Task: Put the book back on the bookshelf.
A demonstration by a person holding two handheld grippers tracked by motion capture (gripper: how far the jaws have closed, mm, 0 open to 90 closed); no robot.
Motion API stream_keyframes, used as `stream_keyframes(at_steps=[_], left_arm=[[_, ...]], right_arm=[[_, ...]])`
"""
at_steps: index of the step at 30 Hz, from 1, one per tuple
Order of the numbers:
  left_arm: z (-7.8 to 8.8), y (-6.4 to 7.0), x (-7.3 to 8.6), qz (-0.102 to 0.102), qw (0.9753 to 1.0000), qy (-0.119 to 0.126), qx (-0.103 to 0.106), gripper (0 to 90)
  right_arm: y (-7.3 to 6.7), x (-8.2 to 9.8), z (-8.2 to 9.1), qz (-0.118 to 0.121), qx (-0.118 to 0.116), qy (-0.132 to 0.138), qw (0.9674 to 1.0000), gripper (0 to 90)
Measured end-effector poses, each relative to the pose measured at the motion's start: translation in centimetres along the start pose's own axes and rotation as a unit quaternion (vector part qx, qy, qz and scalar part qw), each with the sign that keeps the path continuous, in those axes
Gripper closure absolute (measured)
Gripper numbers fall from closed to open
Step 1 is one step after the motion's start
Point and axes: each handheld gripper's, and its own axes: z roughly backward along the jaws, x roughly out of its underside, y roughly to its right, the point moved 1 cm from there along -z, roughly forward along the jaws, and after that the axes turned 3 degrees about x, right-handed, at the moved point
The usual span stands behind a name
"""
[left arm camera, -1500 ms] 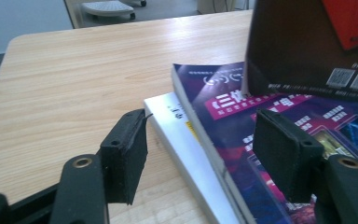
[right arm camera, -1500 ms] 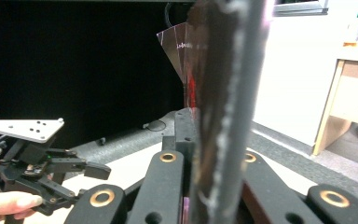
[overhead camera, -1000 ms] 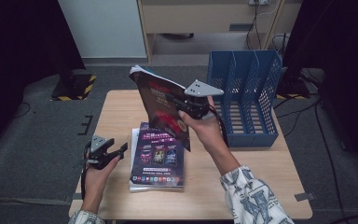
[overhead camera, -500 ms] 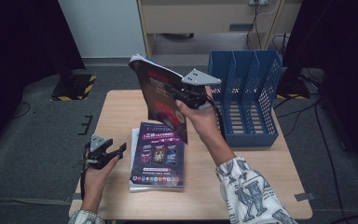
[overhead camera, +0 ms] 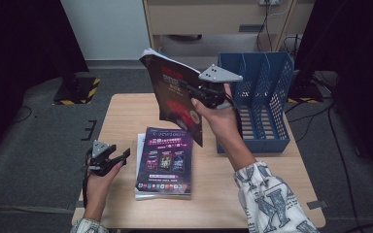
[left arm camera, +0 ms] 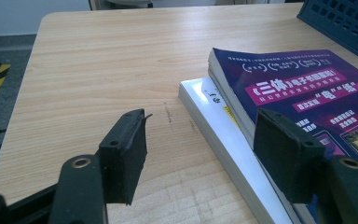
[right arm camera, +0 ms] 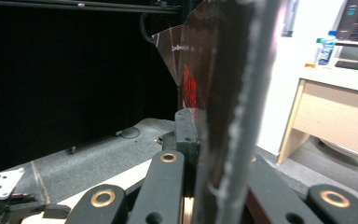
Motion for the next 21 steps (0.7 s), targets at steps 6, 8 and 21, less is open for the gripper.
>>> stream_keyframes(at_steps=[6,8,21], left_arm=[[-0.2,-0.1,0.0,0.004,1.0,-0.003,-0.003,33.0],[-0.4,-0.3,0.1,0.009,0.9999,-0.007,-0.005,30.5],[-0.3,-2.5,0.9,0.045,0.9979,-0.036,-0.029,20.3]], right_arm=[[1.3,-0.9,1.2,-0.001,0.018,0.006,0.9998,86.9],[1.8,-1.0,1.8,-0.002,0.021,0.007,0.9998,86.9],[4.7,-1.5,5.2,-0.004,0.058,0.011,0.9983,86.8]])
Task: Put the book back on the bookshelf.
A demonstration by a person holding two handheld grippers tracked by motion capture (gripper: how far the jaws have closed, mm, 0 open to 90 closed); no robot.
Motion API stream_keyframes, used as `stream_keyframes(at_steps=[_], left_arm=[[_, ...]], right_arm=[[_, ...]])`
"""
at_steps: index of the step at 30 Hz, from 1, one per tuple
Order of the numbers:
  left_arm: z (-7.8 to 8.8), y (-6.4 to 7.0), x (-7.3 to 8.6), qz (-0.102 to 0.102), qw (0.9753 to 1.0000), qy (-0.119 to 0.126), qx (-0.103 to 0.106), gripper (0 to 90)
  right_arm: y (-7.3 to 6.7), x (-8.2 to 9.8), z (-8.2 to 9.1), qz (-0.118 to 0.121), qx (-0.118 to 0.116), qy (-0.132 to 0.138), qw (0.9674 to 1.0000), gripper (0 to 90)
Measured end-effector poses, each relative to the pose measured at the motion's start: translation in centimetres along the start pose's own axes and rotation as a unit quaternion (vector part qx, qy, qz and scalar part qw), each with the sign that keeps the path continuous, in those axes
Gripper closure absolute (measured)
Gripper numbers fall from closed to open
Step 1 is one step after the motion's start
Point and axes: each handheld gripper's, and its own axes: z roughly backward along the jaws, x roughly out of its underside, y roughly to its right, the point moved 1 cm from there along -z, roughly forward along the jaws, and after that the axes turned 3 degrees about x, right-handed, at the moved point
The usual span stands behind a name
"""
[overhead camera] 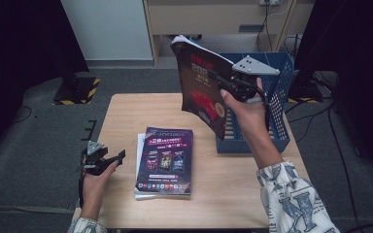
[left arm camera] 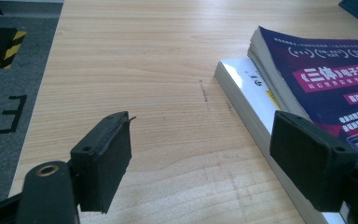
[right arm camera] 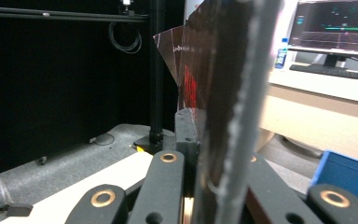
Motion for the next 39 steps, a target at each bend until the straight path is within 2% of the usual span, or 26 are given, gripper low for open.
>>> stream_keyframes(at_steps=[5,7,9,16,28,39], left_arm=[[0.2,-0.3,0.1,0.006,1.0,0.002,-0.004,20.0],[0.0,-0.6,0.1,0.015,0.9999,-0.004,0.003,20.1],[-0.1,-0.6,0.2,0.014,0.9998,-0.013,0.002,19.1],[-0.2,-0.6,0.3,0.018,0.9997,-0.019,0.001,15.2],[-0.4,-0.5,0.4,0.013,0.9996,-0.025,-0.001,14.5],[-0.4,-0.4,0.4,0.012,0.9996,-0.024,-0.001,14.4]], right_arm=[[0.8,0.0,0.9,-0.004,0.012,-0.001,0.9999,86.9],[1.4,0.2,1.6,-0.01,0.02,0.003,0.9997,86.8],[1.9,0.3,2.1,-0.012,0.023,0.003,0.9997,86.8],[3.4,0.7,3.6,-0.018,0.042,0.003,0.9989,86.8],[5.7,1.2,5.5,-0.031,0.07,0.006,0.997,86.8],[6.8,1.4,7.2,-0.03,0.092,0.009,0.9952,86.8]])
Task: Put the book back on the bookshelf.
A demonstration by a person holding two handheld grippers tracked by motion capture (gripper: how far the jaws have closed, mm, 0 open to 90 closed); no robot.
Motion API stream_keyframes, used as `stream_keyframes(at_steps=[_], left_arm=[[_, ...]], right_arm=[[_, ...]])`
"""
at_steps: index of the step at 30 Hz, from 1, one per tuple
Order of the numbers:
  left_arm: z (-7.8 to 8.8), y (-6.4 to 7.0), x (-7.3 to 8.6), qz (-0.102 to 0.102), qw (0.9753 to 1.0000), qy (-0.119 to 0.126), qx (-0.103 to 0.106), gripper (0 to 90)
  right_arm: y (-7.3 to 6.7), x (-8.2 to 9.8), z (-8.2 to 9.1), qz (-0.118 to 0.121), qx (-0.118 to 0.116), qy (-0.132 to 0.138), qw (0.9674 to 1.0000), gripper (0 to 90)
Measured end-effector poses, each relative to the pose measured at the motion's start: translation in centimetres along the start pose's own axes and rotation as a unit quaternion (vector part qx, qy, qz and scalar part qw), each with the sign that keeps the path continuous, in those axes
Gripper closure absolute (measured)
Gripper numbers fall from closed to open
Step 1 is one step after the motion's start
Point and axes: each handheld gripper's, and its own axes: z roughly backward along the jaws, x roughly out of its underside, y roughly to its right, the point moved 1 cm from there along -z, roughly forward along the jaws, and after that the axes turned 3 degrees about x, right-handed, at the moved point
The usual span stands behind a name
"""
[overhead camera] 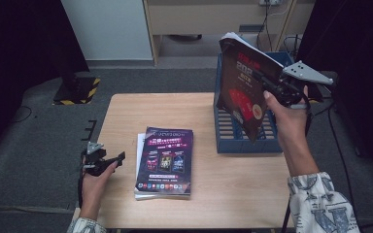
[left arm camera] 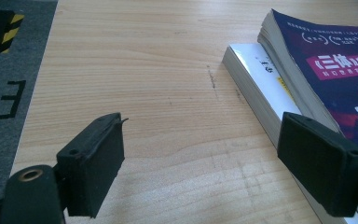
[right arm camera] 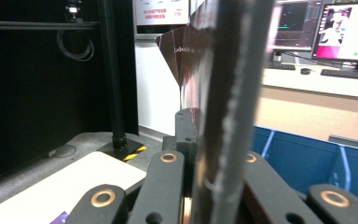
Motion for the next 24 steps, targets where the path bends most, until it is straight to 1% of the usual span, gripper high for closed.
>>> stream_keyframes(at_steps=[5,10,11,12,15,18,24], left_arm=[[0.0,0.0,0.0,-0.002,1.0,-0.001,0.0,14.4],[-0.1,0.1,0.0,-0.004,1.0,-0.002,0.0,14.5],[-0.1,0.1,0.0,-0.004,1.0,-0.002,0.0,14.5],[-0.1,0.1,0.0,-0.004,1.0,-0.002,0.0,14.5],[-0.1,0.2,0.0,-0.005,1.0,-0.002,0.0,14.5],[-0.1,0.2,0.0,-0.007,1.0,-0.002,0.0,14.5],[-0.1,0.1,0.0,-0.006,1.0,-0.001,0.001,14.6]], right_arm=[[0.5,0.3,0.2,-0.001,0.008,-0.005,1.0,86.8],[0.9,0.7,0.1,0.007,0.025,-0.01,0.9996,86.8],[0.9,0.7,0.1,0.007,0.025,-0.01,0.9996,86.8],[0.9,0.8,-0.2,0.011,0.033,-0.013,0.9993,86.8],[0.9,0.9,-0.4,0.01,0.039,-0.014,0.9991,86.8],[0.9,1.2,-1.0,0.003,0.046,-0.014,0.9989,86.8],[0.9,1.7,-2.3,-0.001,0.062,-0.018,0.9979,86.8]])
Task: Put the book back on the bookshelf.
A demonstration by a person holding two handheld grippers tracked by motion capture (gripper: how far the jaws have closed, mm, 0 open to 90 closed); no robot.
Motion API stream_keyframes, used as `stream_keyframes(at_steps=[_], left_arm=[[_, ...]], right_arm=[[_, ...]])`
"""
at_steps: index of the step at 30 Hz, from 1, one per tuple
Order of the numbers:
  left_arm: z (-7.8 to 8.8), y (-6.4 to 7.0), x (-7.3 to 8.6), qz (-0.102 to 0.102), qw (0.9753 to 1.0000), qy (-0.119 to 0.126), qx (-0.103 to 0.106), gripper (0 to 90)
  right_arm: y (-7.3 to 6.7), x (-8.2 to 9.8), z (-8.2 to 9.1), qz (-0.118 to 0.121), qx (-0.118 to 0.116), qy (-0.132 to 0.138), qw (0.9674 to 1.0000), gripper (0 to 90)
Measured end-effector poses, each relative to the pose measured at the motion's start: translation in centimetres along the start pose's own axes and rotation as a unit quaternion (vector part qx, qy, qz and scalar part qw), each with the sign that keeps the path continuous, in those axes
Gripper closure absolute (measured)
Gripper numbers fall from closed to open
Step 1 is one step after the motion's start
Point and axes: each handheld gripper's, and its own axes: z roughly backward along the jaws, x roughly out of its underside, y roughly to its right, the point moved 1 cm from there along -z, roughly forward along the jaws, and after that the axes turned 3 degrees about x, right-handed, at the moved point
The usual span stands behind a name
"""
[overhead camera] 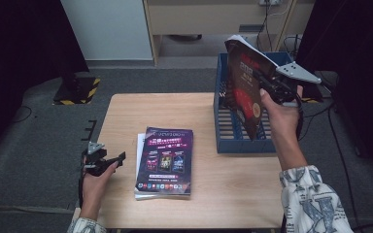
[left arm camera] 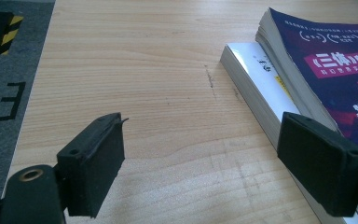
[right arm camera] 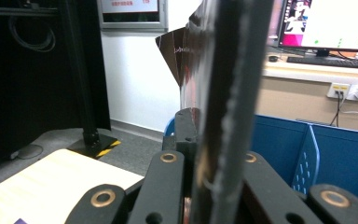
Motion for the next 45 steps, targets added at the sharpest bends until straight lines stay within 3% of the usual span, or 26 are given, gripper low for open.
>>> stream_keyframes(at_steps=[27,45], left_arm=[[0.1,0.0,0.0,-0.003,1.0,0.001,-0.001,14.7],[-0.1,0.4,-0.1,-0.02,0.9998,-0.006,-0.006,14.7]], right_arm=[[-1.2,1.1,-3.7,-0.019,0.024,-0.005,0.9995,86.8],[-1.3,2.9,-5.4,-0.025,0.039,0.001,0.9989,86.8]])
